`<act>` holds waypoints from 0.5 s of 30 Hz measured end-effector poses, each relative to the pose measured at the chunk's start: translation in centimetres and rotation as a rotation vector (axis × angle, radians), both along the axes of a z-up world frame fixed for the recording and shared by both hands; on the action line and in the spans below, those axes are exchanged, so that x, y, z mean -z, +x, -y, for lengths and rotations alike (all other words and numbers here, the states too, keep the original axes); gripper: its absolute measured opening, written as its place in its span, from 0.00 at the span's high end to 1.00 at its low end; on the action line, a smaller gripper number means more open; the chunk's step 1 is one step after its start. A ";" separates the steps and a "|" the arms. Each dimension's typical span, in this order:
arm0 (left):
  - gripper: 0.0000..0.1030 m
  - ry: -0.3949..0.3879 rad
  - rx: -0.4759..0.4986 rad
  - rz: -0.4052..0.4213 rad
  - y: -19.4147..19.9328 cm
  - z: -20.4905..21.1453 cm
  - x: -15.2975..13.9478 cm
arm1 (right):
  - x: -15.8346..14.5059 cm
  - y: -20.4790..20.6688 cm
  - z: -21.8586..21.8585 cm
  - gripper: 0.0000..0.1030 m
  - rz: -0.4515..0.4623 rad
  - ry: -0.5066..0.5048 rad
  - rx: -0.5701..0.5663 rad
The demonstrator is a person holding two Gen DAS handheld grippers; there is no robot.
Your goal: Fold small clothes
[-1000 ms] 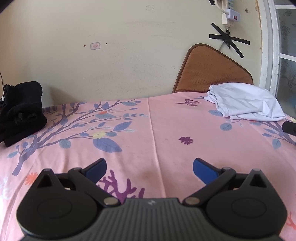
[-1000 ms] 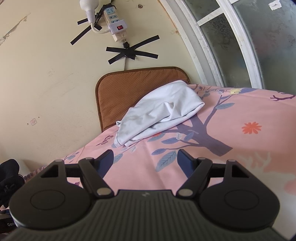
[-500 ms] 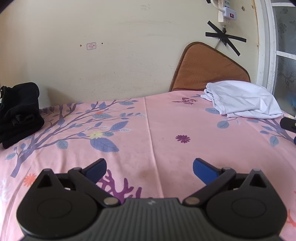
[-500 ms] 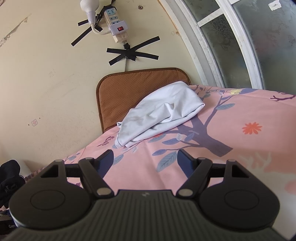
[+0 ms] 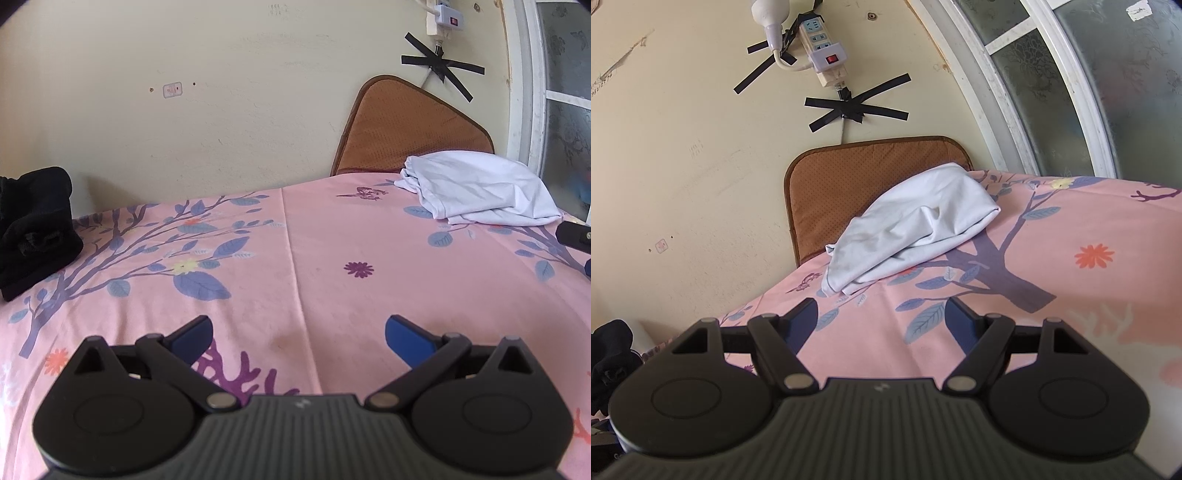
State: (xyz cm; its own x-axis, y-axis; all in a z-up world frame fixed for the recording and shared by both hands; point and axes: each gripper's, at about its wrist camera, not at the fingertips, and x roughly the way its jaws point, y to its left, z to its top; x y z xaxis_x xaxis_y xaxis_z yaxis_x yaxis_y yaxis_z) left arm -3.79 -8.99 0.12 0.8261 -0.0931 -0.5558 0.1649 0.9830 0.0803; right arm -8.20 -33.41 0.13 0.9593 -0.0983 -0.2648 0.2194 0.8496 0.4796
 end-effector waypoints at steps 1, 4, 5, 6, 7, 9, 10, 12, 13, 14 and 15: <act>0.00 -0.001 -0.001 -0.003 0.0 0.0 0.0 | 0.0 0.0 0.0 0.24 0.000 0.000 0.000; 0.00 -0.001 0.001 -0.007 0.1 0.0 0.0 | 0.0 0.0 0.0 0.24 0.001 0.000 0.000; 0.00 0.000 0.003 -0.008 0.1 0.0 0.0 | 0.0 0.0 0.0 0.24 0.001 0.000 0.000; 0.00 0.001 0.007 -0.010 0.1 0.0 0.1 | 0.0 0.0 0.0 0.24 0.001 0.000 0.000; 0.00 0.003 0.010 -0.011 0.1 0.1 0.1 | 0.0 0.0 0.0 0.24 0.001 0.000 0.000; 0.00 0.005 0.012 -0.012 0.1 0.1 0.1 | -0.1 0.0 0.0 0.24 0.002 0.000 0.000; 0.00 0.005 0.012 -0.013 0.1 0.1 0.1 | -0.1 0.0 0.0 0.24 0.002 0.000 0.000; 0.00 0.004 0.012 -0.016 0.1 0.1 0.1 | -0.1 0.1 0.0 0.24 0.003 0.001 -0.001; 0.00 0.003 0.012 -0.017 0.2 0.1 0.1 | -0.1 0.0 0.0 0.24 0.003 0.001 -0.001; 0.00 0.001 0.013 -0.019 0.2 0.0 0.1 | -0.1 0.0 0.0 0.24 0.003 0.001 -0.001; 0.00 0.000 0.013 -0.021 0.2 0.0 0.1 | -0.2 0.1 -0.1 0.24 0.002 0.000 -0.001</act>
